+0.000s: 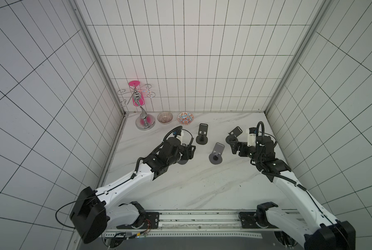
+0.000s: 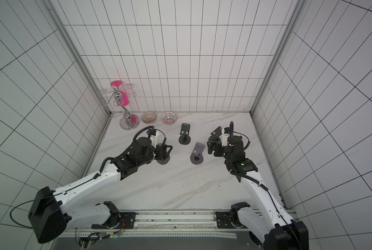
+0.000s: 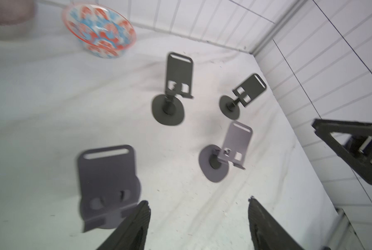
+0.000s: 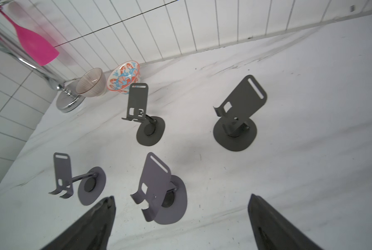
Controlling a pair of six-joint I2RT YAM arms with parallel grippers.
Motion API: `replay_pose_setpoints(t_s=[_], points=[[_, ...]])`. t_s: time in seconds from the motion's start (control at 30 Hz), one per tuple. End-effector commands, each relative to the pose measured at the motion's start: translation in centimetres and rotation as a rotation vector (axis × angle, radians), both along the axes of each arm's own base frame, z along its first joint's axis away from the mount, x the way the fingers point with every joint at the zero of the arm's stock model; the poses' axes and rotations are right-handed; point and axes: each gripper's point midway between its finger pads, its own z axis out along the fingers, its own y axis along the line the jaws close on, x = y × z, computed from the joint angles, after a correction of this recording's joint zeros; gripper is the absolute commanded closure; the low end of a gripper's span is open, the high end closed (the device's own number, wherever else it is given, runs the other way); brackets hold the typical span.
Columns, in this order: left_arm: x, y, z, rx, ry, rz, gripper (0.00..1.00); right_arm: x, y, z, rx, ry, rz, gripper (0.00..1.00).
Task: Open the phone stand
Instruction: Reset both arms
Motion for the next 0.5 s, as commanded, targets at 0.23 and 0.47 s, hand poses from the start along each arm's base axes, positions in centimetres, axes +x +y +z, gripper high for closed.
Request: replay_pose_setpoints(t_s=[0.23,0.47], points=[[4.1,17.4,0.1,0.278,-0.400,0.424,0.05,1.1,-3.5,-2.2,-0.331,-0.097,-0.125,0.01],[5.8,20.4,-5.1,0.383,-0.400,0.424,0.03,2.3,-7.1,-4.6,-0.357,-0.186,-0.266,0.01]])
